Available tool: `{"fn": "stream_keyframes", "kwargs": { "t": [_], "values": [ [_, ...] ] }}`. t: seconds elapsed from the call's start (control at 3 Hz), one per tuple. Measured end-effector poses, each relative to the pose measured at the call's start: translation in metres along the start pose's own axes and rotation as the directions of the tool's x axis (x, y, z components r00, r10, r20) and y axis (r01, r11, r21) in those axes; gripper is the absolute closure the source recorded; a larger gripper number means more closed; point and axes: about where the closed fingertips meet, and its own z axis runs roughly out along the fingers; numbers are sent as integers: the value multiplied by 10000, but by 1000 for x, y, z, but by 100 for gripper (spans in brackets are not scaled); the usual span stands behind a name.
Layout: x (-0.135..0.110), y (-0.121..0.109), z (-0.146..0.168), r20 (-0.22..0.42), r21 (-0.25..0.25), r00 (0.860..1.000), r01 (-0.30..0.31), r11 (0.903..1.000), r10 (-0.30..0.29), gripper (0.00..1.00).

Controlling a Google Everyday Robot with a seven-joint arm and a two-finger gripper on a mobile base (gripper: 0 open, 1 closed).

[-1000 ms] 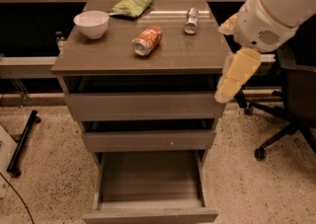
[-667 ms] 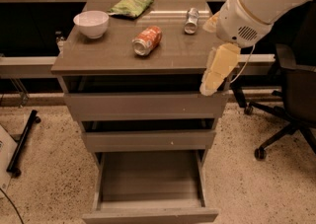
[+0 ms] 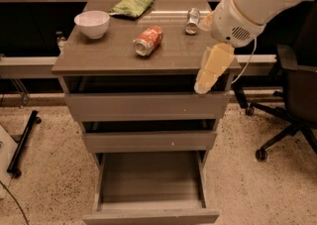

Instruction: Place coke can into bottom drawer

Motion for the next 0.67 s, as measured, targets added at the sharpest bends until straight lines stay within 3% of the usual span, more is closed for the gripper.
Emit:
{"fn": "stream_keyframes", "kwargs": {
  "t": [0.33,0.67],
  "values": [
    [-18,-31,18,1001,422,9947,173,9990,-214,0],
    [-29,-56,34,2052,620,9786,45,9981,-172,0]
  ]
}}
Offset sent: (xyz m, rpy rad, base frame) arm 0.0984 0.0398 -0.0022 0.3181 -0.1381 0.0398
